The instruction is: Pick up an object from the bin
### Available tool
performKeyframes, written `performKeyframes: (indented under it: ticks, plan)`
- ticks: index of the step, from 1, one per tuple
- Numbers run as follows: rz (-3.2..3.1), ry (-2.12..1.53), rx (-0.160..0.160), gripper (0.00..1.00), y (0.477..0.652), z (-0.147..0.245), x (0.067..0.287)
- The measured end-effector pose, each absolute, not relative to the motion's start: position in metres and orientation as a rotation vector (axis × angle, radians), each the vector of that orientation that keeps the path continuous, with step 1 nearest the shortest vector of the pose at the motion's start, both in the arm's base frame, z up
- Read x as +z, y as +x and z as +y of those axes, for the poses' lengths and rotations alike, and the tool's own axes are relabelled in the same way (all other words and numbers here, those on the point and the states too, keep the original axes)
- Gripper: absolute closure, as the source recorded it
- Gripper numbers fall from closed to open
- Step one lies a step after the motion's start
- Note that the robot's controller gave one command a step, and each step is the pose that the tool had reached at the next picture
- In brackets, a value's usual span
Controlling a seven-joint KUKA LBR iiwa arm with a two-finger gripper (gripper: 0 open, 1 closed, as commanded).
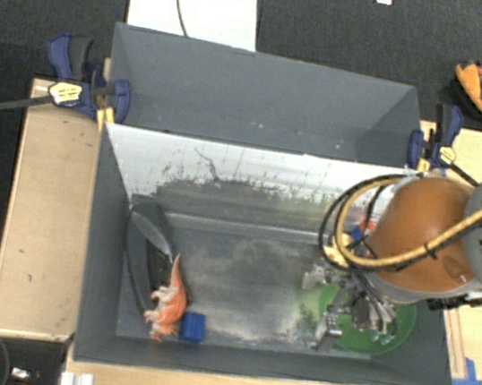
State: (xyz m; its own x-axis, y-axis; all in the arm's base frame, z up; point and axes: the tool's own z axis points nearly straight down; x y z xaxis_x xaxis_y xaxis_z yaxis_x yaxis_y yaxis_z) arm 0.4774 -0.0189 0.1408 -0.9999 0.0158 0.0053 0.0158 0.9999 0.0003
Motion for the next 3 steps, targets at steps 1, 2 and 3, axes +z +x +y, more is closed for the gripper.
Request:
performKeyframes:
  ticks: [1,2,3]
  plan:
    - [-3.144,-0.023,0.0,0.0,0.479,-0.019,0.144]
    - [-3.15,-0.06,0.0,0.0,0.515,-0.106,0.076]
    - [-3.147,0.234,-0.001,0.0,0.516,-0.12,0.132]
